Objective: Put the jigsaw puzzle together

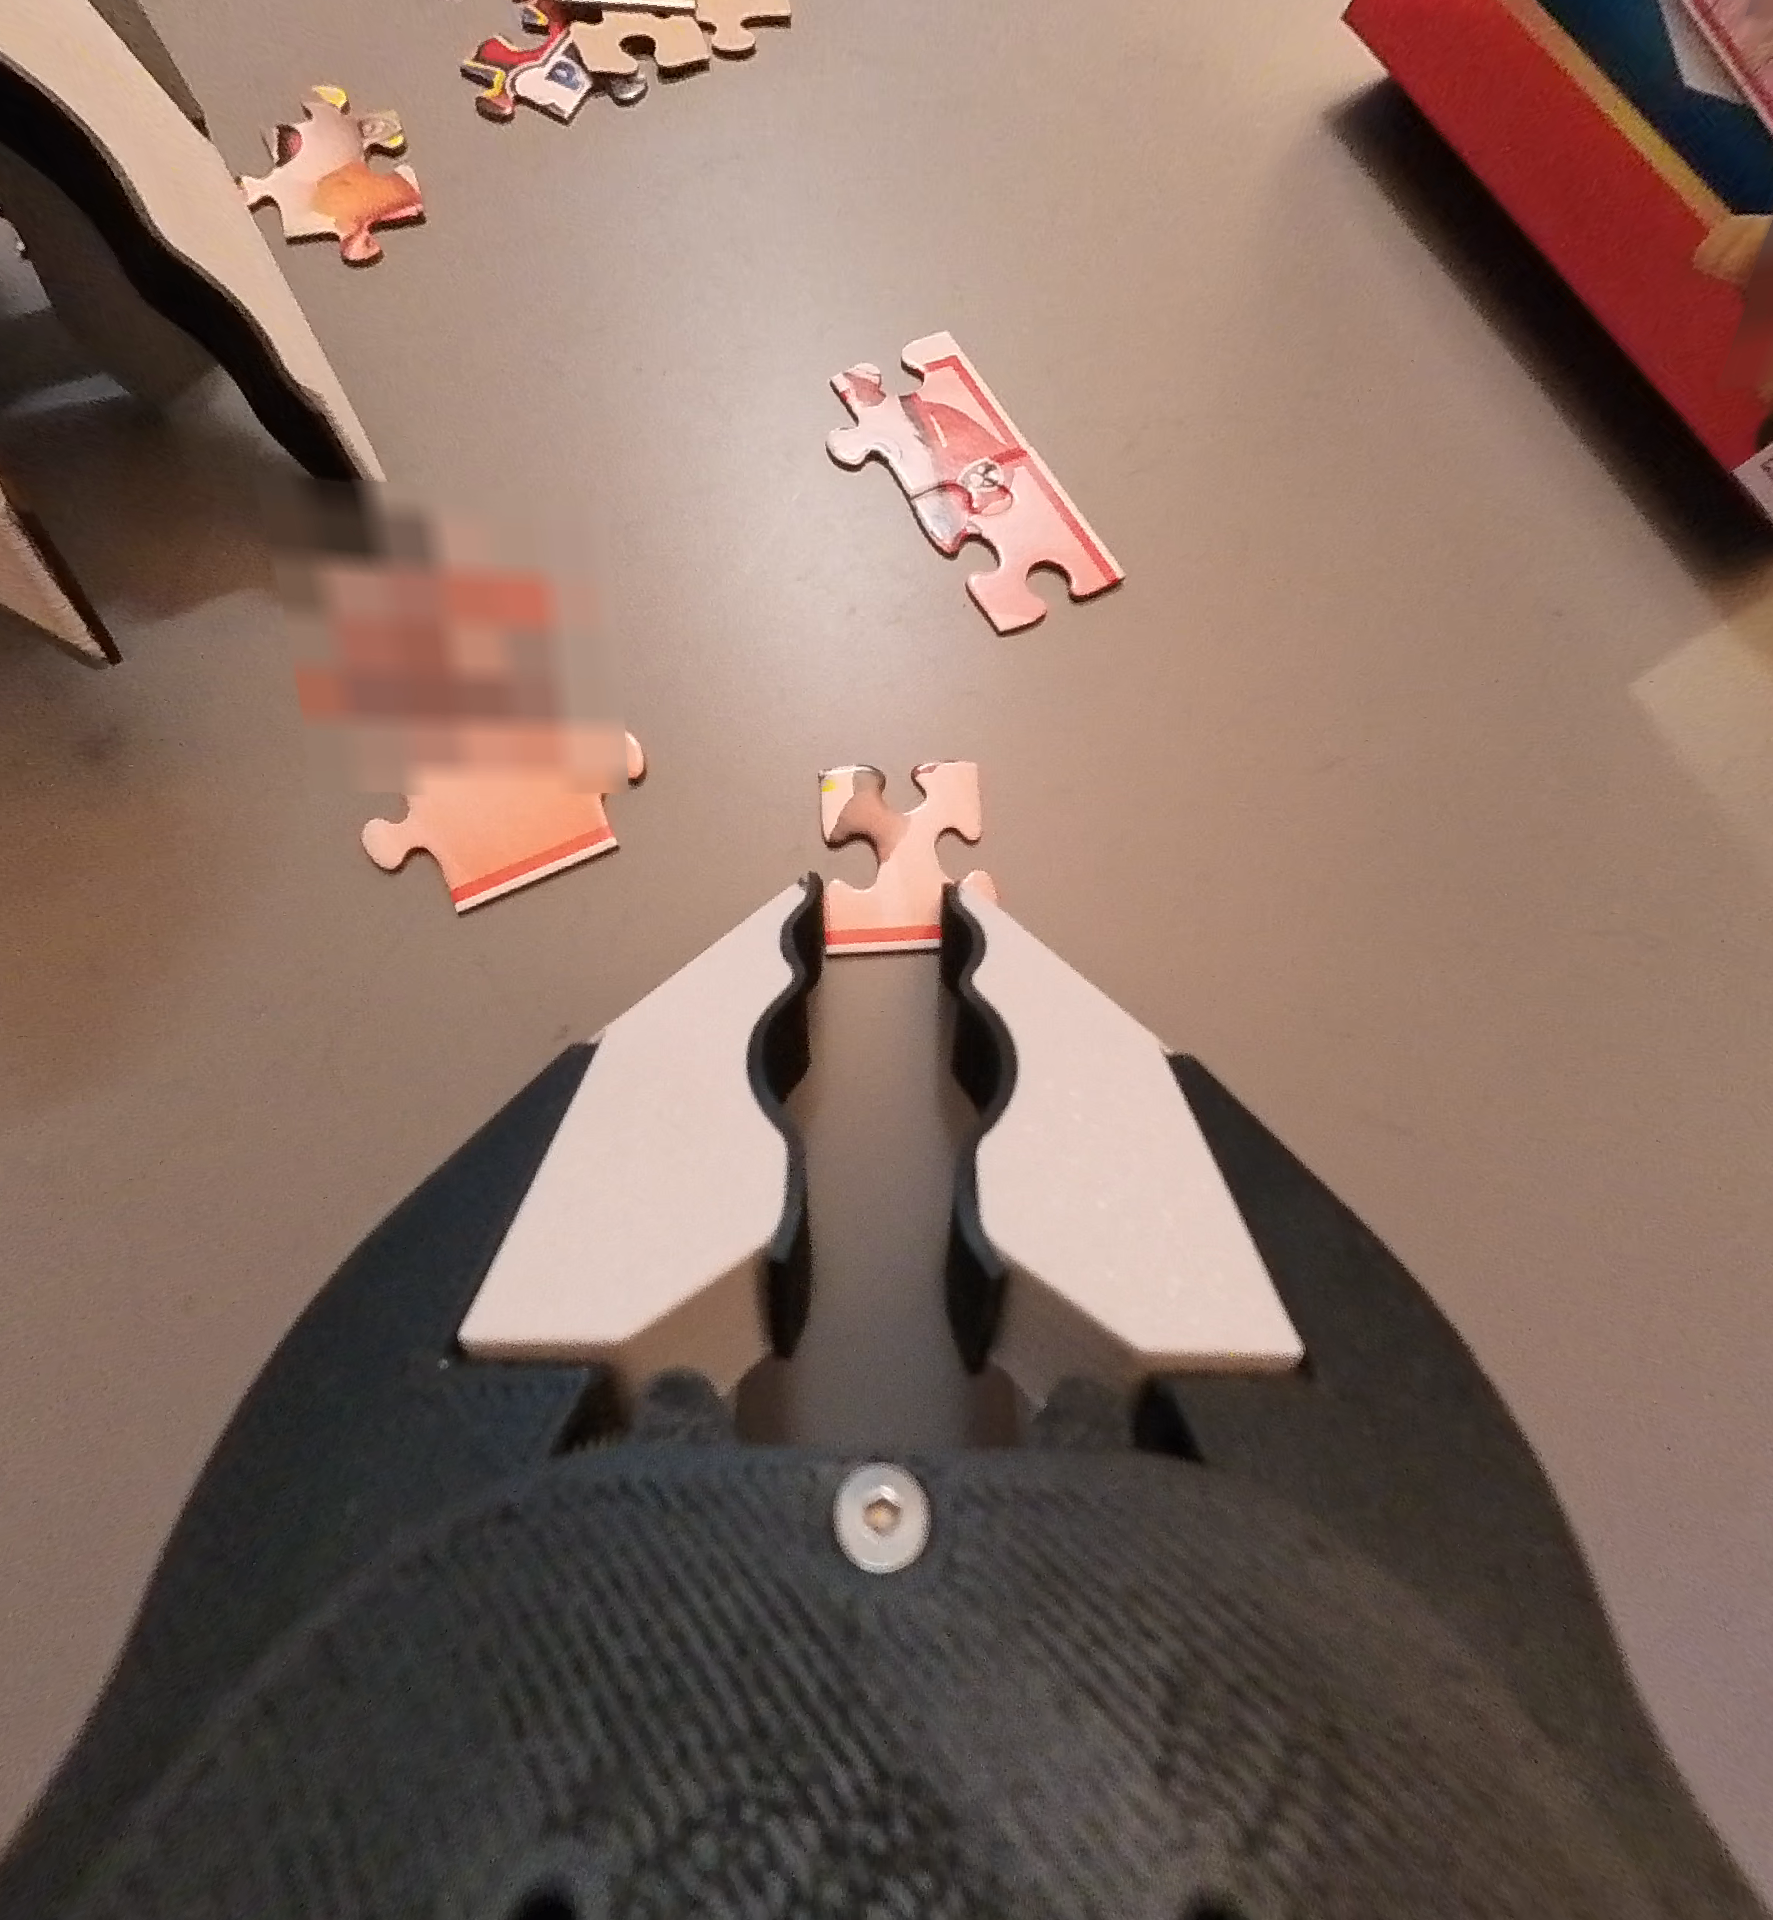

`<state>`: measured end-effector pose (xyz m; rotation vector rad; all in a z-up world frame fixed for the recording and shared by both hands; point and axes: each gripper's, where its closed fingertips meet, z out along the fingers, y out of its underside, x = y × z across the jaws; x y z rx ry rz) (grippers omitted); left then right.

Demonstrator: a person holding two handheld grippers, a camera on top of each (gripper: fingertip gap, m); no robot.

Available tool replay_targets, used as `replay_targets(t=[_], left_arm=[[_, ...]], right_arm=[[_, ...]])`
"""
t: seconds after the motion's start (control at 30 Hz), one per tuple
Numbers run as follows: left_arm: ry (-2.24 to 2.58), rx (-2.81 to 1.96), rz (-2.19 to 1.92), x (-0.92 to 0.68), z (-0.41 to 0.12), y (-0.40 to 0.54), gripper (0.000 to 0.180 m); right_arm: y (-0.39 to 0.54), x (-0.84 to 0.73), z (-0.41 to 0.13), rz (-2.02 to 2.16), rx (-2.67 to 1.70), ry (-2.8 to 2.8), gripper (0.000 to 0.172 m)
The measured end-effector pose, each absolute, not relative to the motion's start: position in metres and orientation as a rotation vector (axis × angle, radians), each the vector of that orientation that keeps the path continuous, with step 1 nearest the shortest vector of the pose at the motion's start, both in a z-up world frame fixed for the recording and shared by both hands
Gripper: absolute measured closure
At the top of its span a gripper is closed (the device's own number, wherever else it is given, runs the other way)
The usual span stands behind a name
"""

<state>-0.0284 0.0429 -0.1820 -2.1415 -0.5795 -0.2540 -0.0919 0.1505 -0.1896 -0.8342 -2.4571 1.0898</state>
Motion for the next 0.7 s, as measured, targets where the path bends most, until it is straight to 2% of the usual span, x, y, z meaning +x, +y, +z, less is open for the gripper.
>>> replay_targets(t=[0.33, 0.53, 0.7], left_arm=[[-0.582, -2.134, -0.275, -0.0279, -0.1816, 0.0432, 0.128], [-0.584, -2.131, -0.284, -0.0277, -0.1814, 0.0432, 0.128], [-0.578, -2.136, -0.280, -0.0272, -0.1818, 0.0435, 0.128]], right_arm=[[0.1500, -0.0914, -0.1893, 1.114, -0.849, -2.469, 0.150], [0.1523, -0.0943, -0.1893, 1.113, -0.882, -2.456, 0.134], [0.1530, -0.0949, -0.1890, 1.120, -0.895, -2.455, 0.131]])
